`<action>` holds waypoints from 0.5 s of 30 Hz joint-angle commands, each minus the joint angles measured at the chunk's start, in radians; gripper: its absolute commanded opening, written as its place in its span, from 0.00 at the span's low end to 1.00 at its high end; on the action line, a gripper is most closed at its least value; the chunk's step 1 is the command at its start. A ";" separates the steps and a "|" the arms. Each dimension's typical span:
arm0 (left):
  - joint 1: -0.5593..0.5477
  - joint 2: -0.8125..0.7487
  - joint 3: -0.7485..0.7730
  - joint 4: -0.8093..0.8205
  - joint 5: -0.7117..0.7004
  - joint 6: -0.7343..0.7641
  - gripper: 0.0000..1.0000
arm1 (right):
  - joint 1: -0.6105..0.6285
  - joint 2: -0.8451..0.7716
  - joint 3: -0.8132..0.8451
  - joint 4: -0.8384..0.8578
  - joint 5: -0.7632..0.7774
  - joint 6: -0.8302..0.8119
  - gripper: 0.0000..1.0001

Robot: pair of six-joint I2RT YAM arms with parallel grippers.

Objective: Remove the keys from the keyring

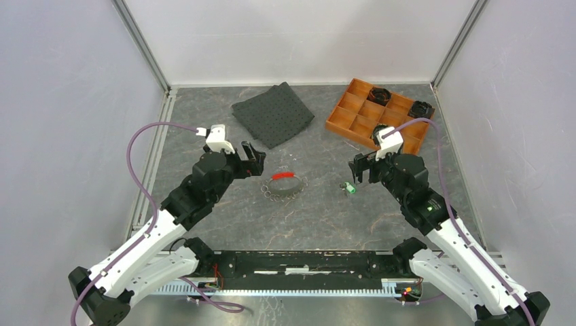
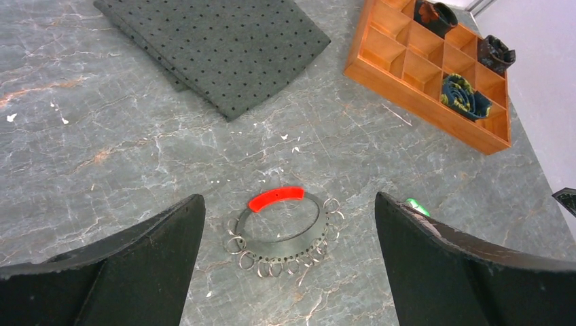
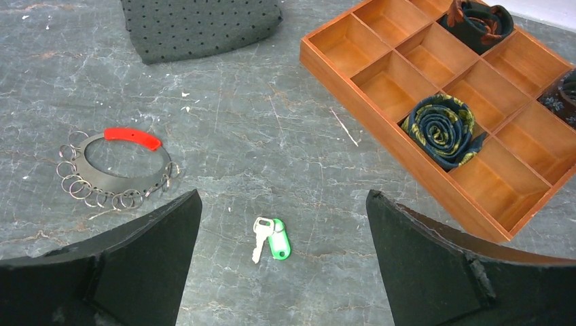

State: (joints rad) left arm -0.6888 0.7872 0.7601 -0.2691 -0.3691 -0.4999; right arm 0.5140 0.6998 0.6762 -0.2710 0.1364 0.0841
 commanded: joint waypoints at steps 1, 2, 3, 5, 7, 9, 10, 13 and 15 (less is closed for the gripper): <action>0.003 -0.008 0.011 -0.005 -0.041 0.026 1.00 | -0.005 0.003 0.022 0.045 -0.010 -0.004 0.98; 0.004 -0.012 0.008 -0.004 -0.042 0.026 1.00 | -0.004 0.004 0.022 0.046 -0.012 -0.004 0.98; 0.004 -0.015 0.006 -0.003 -0.044 0.026 1.00 | -0.005 0.007 0.022 0.046 -0.015 -0.003 0.98; 0.003 -0.014 0.003 -0.005 -0.047 0.027 1.00 | -0.004 0.007 0.022 0.045 -0.018 -0.003 0.98; 0.003 -0.013 0.002 -0.005 -0.046 0.032 1.00 | -0.003 0.006 0.022 0.047 -0.018 -0.002 0.98; 0.003 -0.013 0.002 -0.004 -0.044 0.033 1.00 | -0.005 0.003 0.021 0.047 -0.019 -0.003 0.98; 0.003 -0.013 0.002 -0.005 -0.045 0.035 1.00 | -0.005 0.001 0.020 0.047 -0.017 -0.004 0.98; 0.003 -0.010 0.003 -0.005 -0.040 0.037 1.00 | -0.004 -0.002 0.016 0.048 -0.018 -0.003 0.98; 0.003 -0.010 0.003 -0.005 -0.038 0.037 1.00 | -0.003 -0.001 0.016 0.047 -0.019 -0.003 0.98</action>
State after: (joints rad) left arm -0.6888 0.7853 0.7597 -0.2829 -0.3912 -0.4995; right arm 0.5140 0.7063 0.6762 -0.2707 0.1303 0.0841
